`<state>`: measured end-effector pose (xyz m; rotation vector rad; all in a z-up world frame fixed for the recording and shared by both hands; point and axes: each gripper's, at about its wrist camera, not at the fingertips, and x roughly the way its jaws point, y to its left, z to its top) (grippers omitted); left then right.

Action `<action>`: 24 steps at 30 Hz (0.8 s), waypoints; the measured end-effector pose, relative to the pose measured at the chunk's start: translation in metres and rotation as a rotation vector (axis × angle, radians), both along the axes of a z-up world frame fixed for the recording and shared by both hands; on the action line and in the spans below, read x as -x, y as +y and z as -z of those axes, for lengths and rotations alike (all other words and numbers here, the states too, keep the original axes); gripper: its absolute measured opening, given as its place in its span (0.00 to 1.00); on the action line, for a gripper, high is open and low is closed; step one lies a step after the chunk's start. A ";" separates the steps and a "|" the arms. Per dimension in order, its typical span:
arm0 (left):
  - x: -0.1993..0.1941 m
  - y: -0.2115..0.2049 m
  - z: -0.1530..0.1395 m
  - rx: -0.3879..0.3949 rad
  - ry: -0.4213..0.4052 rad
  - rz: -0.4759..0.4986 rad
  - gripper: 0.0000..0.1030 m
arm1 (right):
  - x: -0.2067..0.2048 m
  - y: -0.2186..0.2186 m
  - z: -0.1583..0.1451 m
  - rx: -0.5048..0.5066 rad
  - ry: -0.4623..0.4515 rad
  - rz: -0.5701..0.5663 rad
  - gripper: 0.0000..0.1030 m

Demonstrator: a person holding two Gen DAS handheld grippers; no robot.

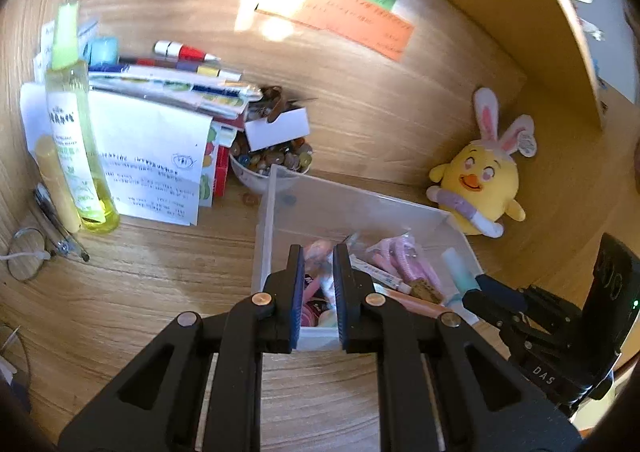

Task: Organize objects
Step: 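Drop the braided bracelet and mint bottle into the clear box with both tools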

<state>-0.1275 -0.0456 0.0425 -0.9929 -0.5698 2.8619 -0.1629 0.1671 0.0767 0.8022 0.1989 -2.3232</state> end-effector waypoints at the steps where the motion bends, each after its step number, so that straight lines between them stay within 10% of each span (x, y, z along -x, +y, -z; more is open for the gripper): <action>1: 0.001 -0.002 0.001 -0.011 -0.001 0.002 0.13 | 0.002 0.000 0.002 -0.001 -0.005 0.002 0.22; 24: -0.014 0.026 0.000 0.157 0.005 0.032 0.30 | 0.013 -0.002 0.011 -0.020 -0.060 -0.011 0.32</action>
